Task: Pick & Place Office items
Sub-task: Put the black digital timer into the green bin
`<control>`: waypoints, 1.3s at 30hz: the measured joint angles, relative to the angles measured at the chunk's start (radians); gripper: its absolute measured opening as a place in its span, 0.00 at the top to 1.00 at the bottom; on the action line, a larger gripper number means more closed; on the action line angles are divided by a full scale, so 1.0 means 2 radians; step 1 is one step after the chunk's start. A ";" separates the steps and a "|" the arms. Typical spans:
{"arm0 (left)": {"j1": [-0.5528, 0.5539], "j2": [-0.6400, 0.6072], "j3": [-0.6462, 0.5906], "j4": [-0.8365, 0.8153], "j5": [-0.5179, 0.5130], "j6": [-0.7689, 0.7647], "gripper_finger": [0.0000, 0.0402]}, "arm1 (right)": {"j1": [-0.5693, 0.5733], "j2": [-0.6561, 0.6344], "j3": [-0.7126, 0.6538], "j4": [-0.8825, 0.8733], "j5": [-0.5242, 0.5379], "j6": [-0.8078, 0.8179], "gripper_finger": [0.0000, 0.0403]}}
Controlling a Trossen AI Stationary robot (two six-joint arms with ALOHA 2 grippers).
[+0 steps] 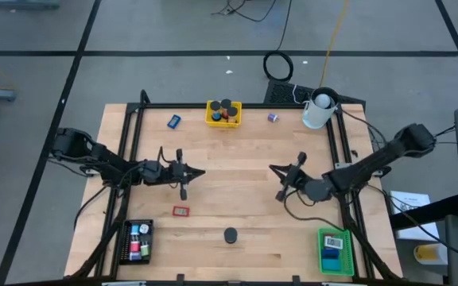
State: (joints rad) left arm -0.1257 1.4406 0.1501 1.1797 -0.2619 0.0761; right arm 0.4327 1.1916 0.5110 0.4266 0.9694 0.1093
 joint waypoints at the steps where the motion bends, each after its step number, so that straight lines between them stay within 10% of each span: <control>1: 0.000 0.000 0.000 0.000 0.000 0.000 0.98 | 0.003 -0.011 0.000 -0.034 -0.001 0.026 0.96; 12: 0.000 0.000 0.000 0.000 0.000 -0.007 0.98 | 0.041 -0.051 0.000 -0.267 -0.019 0.250 0.92; 31: 0.000 0.000 0.000 0.000 0.000 -0.015 0.99 | 0.063 0.009 0.137 -0.694 -0.200 0.633 1.00; 39: 0.000 0.000 0.000 -0.001 0.000 -0.017 0.94 | 0.063 0.016 0.142 -0.773 -0.273 0.781 0.85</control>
State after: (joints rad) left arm -0.1249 1.4403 0.1505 1.1786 -0.2611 0.0425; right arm 0.5583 1.2228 0.7948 -1.1204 0.4224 1.6704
